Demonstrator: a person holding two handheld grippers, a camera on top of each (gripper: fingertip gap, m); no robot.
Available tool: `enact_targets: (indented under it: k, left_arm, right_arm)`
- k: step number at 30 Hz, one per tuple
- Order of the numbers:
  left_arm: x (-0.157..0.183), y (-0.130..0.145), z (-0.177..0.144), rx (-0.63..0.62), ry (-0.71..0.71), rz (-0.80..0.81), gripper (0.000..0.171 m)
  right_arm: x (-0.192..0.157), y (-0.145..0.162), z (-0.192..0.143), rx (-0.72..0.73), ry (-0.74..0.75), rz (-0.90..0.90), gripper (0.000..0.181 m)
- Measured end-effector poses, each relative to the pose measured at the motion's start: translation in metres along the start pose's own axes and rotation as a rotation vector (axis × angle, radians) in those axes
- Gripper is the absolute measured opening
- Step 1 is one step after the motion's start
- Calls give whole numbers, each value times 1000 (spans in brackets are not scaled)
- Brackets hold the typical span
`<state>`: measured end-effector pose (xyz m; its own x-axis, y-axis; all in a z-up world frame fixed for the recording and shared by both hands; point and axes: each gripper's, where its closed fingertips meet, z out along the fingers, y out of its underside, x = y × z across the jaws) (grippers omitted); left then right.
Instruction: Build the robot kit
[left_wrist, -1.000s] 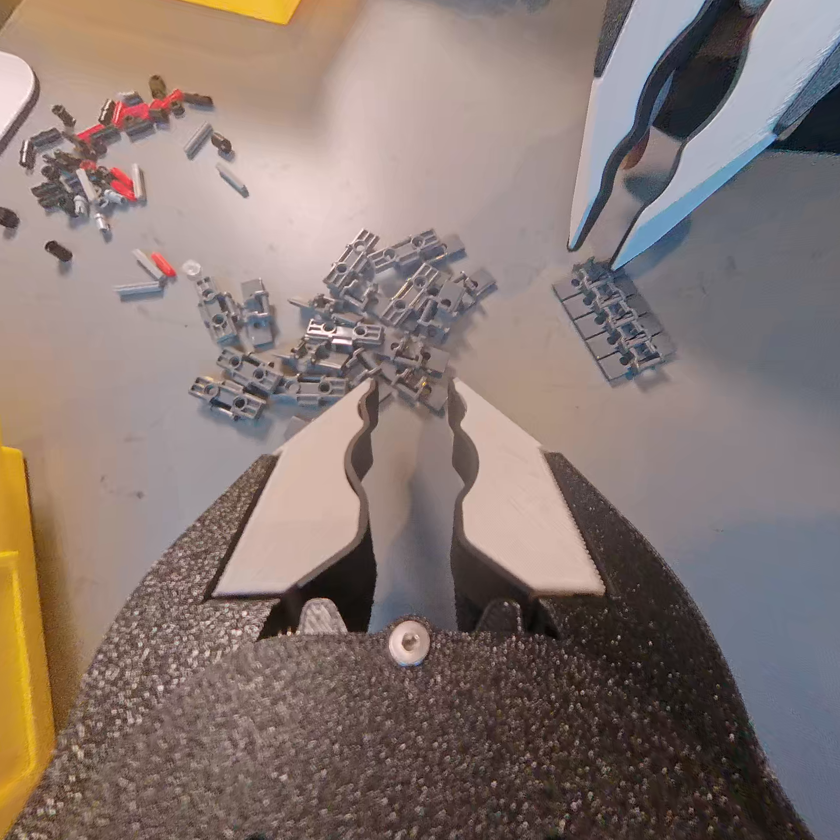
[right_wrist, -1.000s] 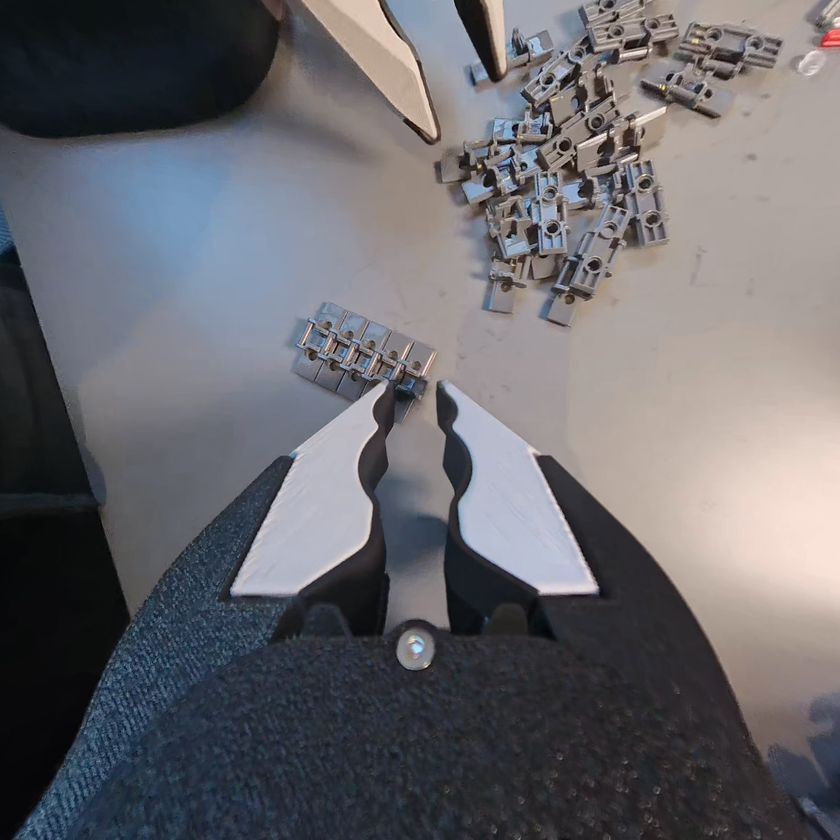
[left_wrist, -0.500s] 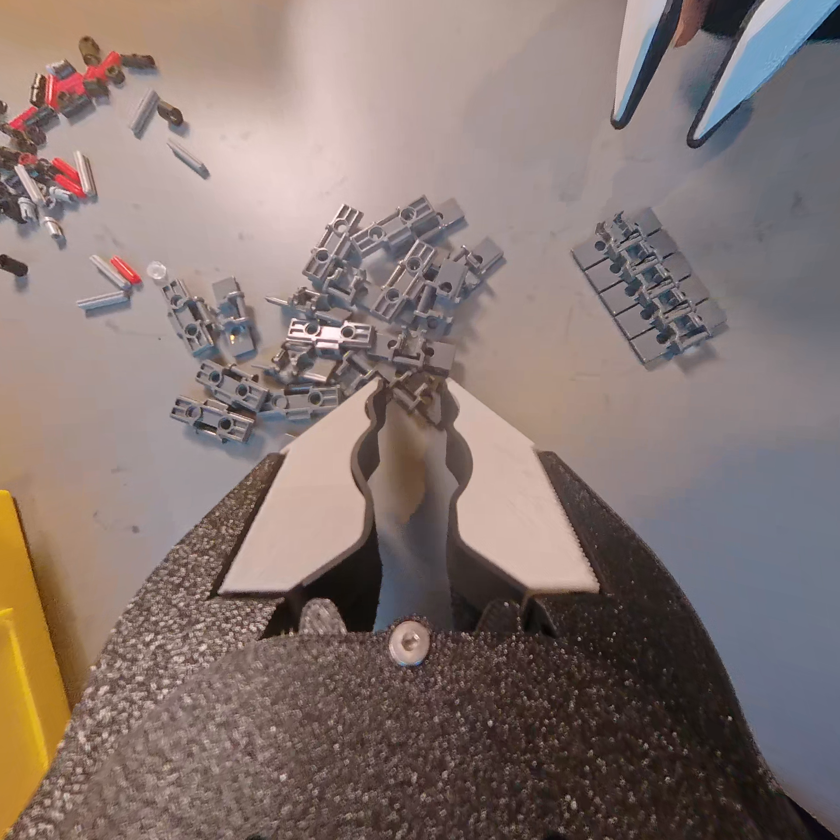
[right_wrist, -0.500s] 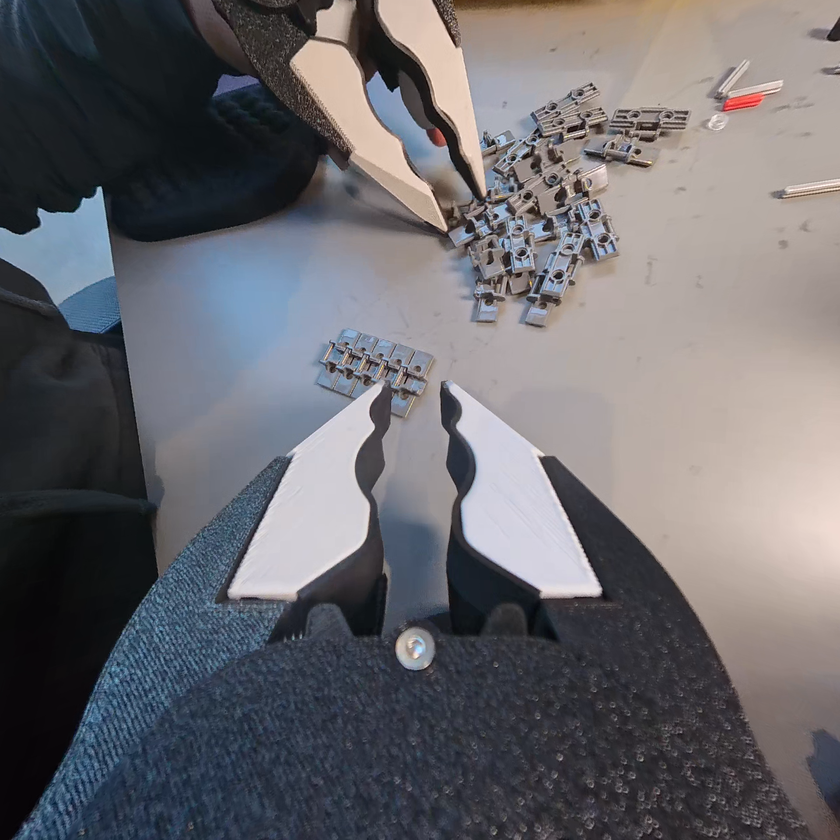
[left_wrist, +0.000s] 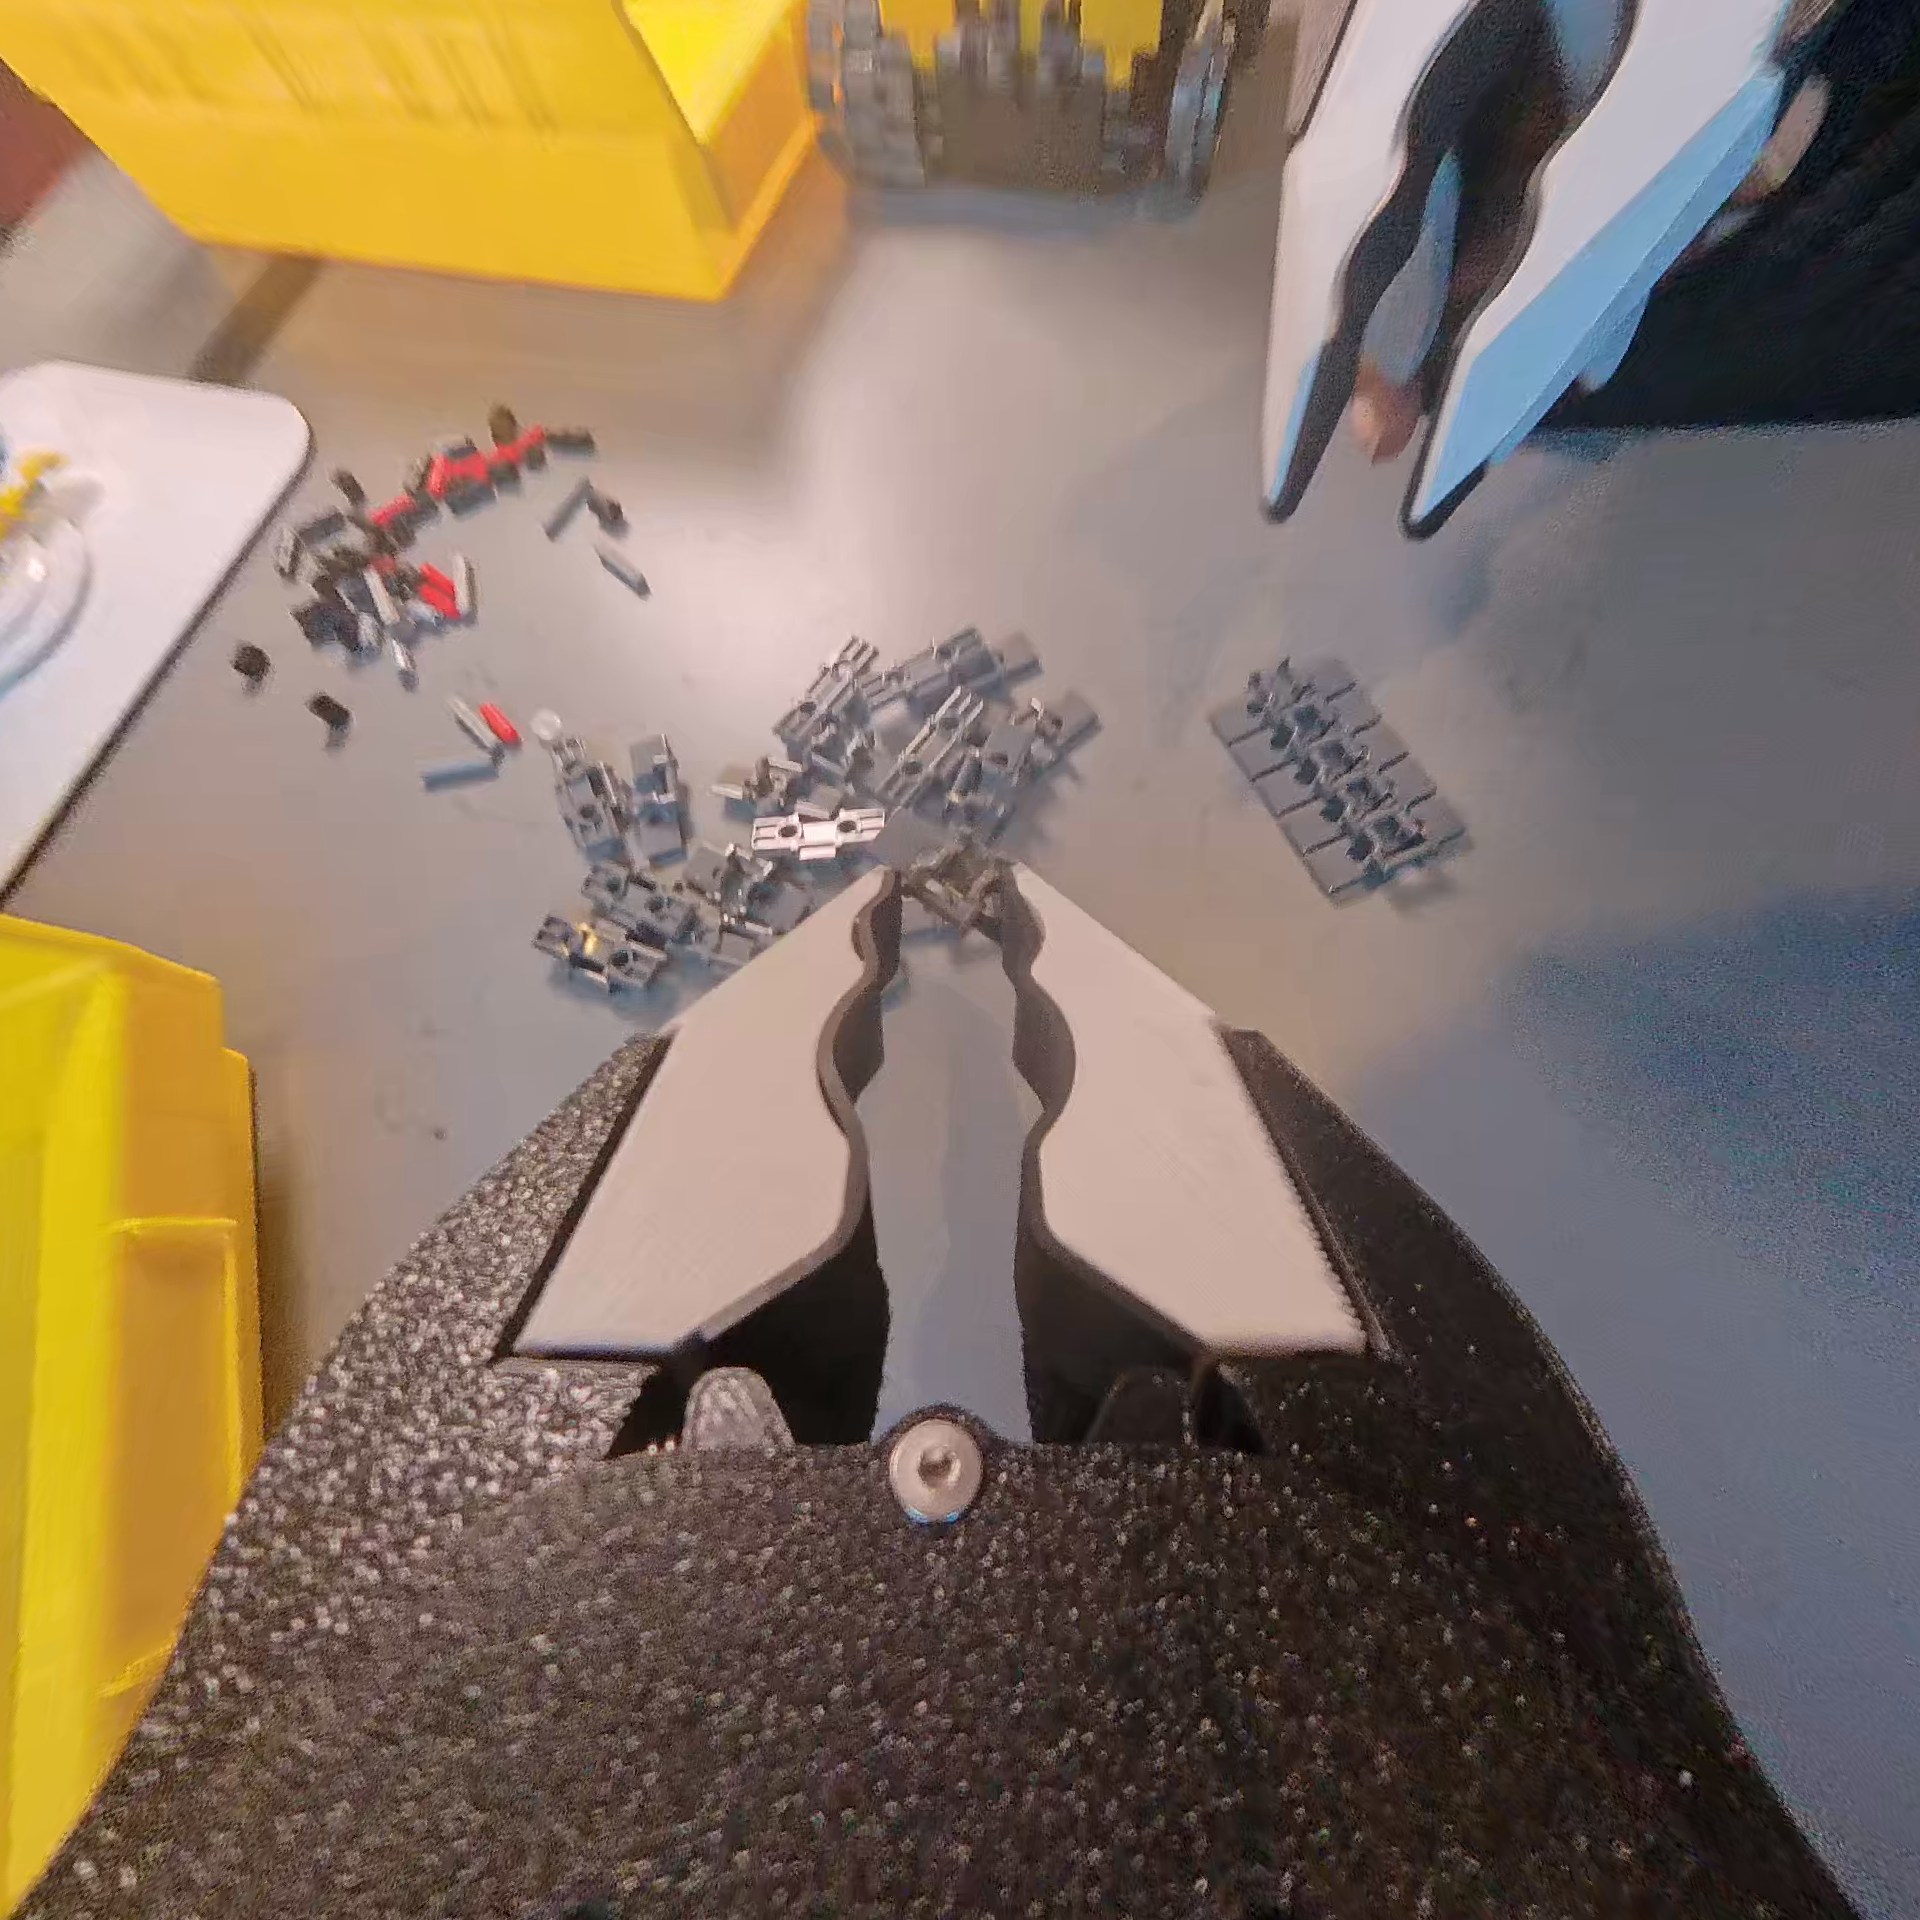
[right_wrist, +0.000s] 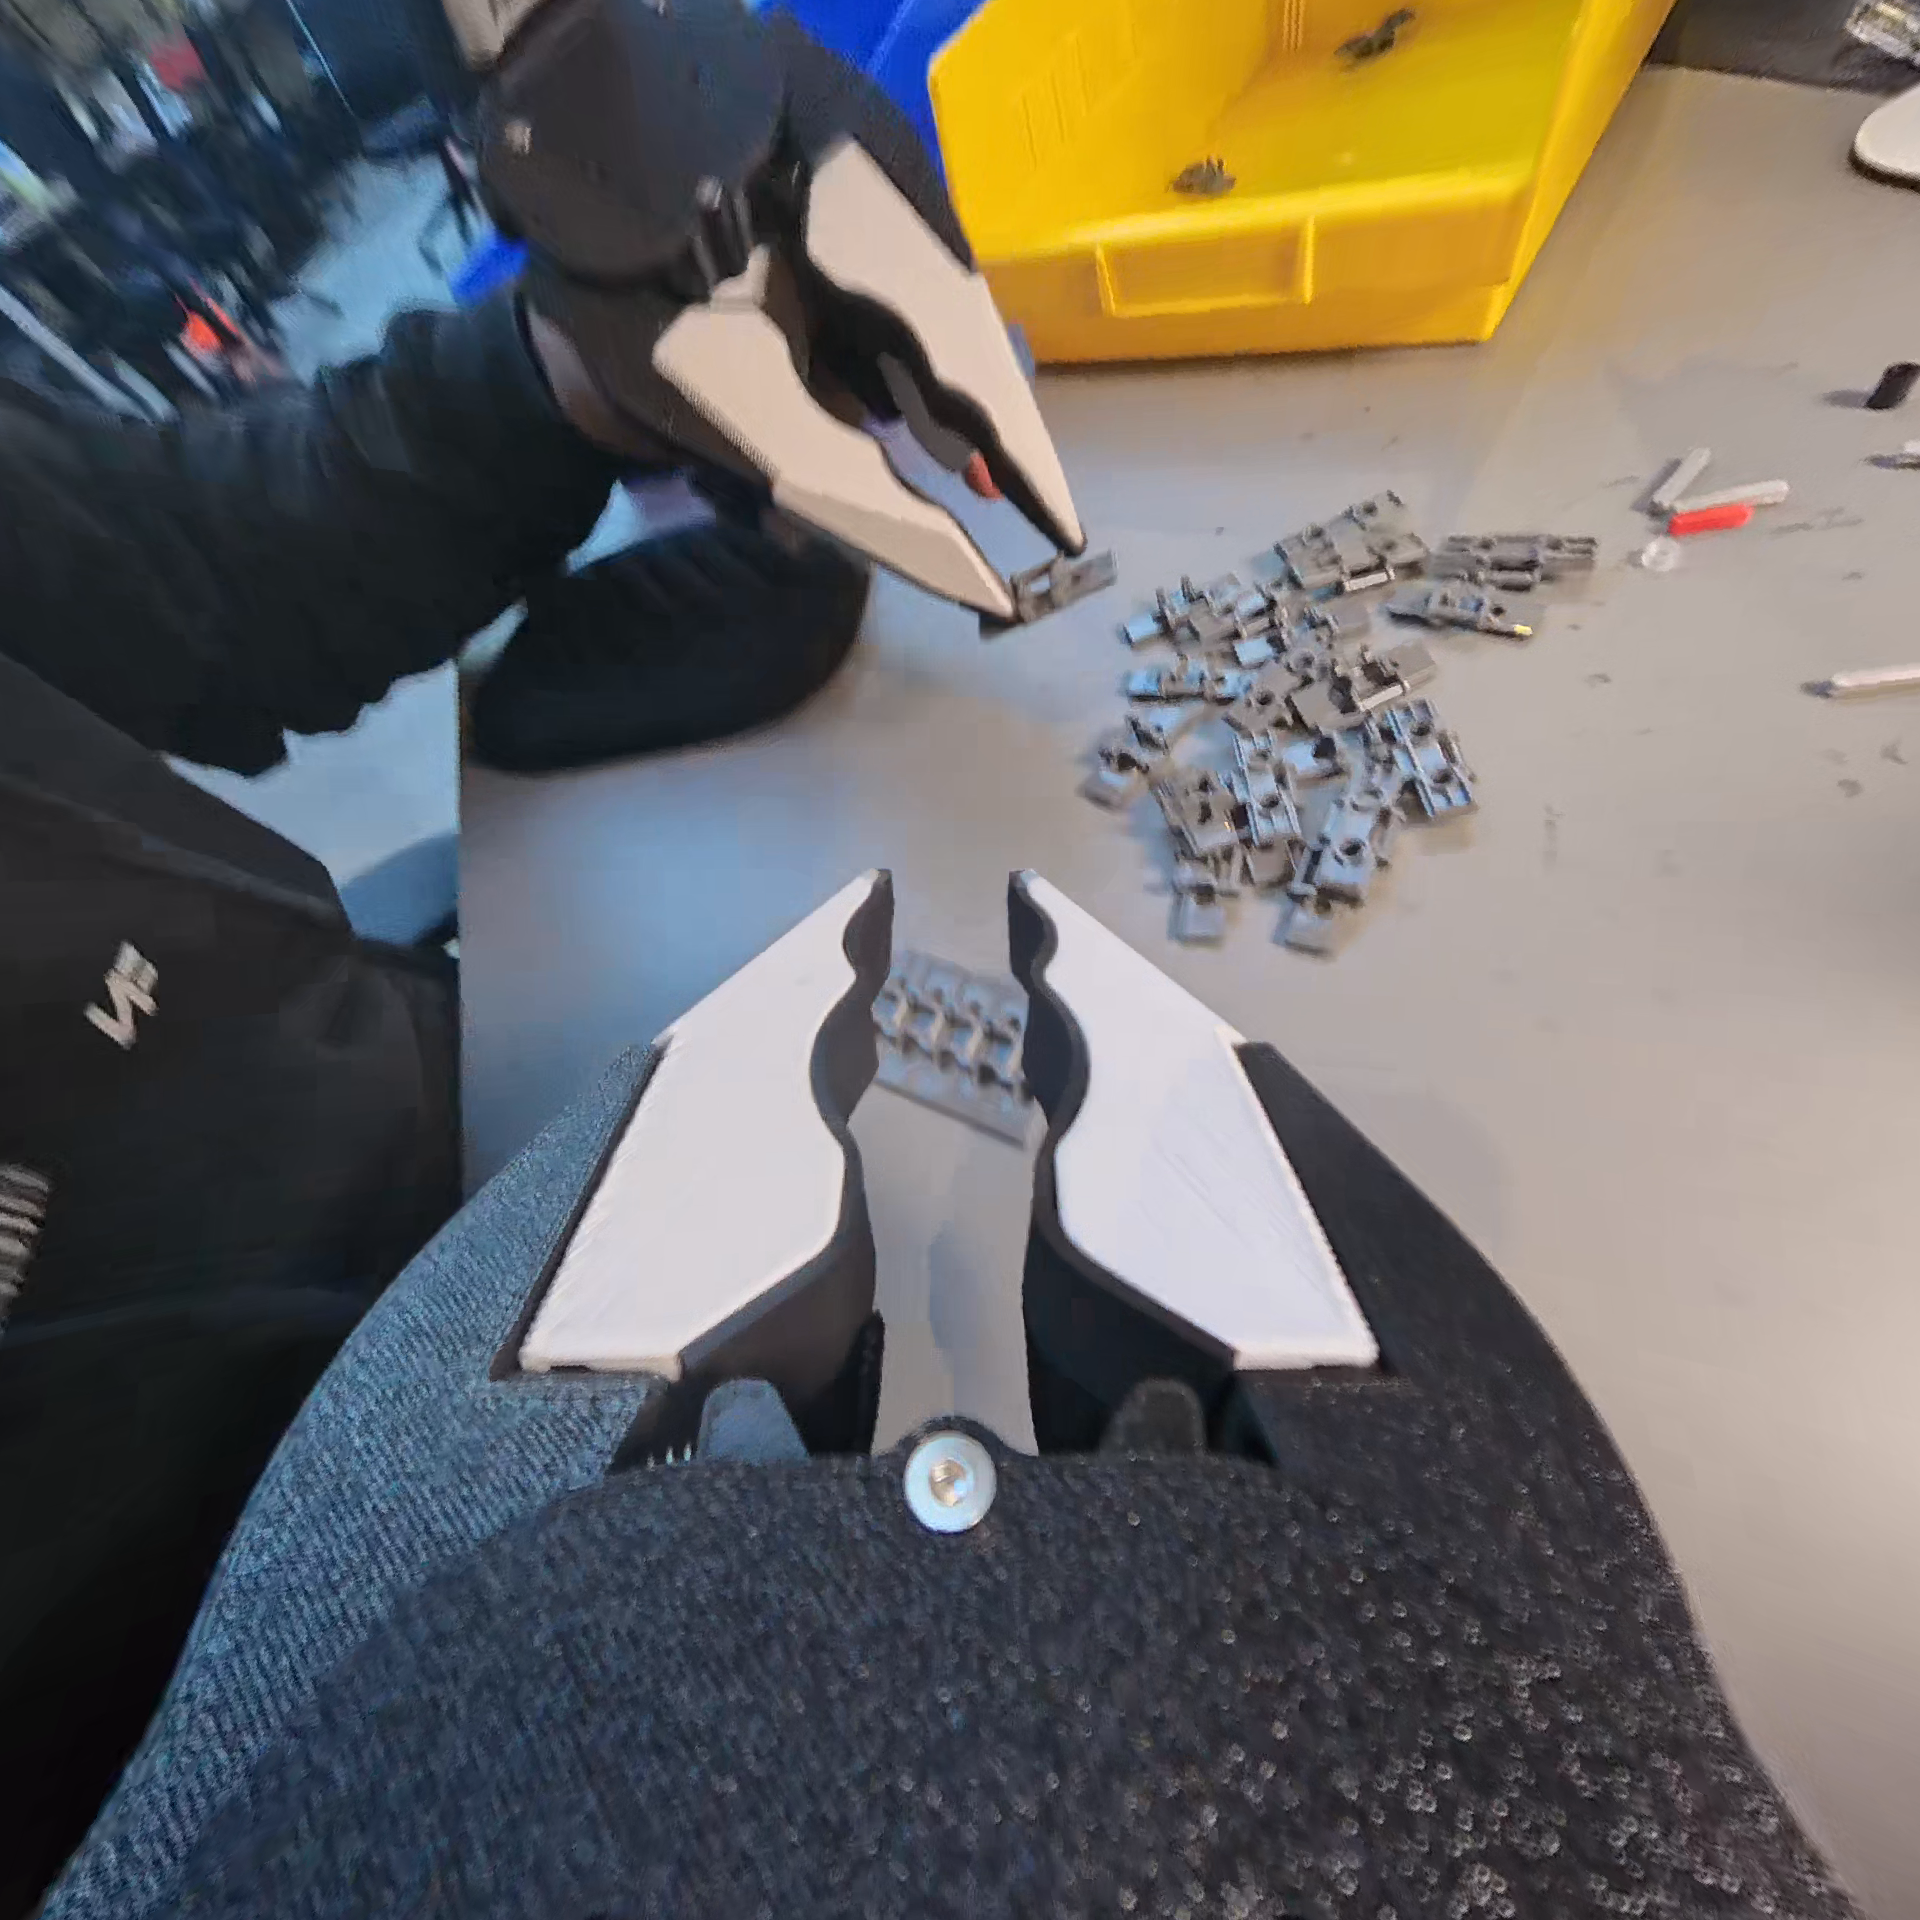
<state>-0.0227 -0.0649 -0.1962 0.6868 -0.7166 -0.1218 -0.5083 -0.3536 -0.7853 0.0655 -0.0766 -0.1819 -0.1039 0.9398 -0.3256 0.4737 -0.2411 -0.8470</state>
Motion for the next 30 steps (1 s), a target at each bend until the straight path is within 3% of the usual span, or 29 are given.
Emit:
enact_targets:
  k: [7,12,19,23,27,30]
  left_arm:
    - [26,-55,-3,217,-94,100,16]
    - [29,-70,1,259,-161,162,16]
    - [37,-76,9,273,-181,226,16]
    - [41,-70,11,251,-102,195,21]
    - [59,-33,25,58,176,85,28]
    - [77,-11,37,-40,327,21,33]
  right_arm:
    - [9,-47,15,295,-104,390,29]
    - [6,-50,13,360,-195,530,16]
    - [5,-48,7,368,-243,582,7]
    - [8,-37,2,236,-221,516,7]
    - [15,11,-1,-167,-173,406,7]
    - [18,38,0,-369,-151,407,7]
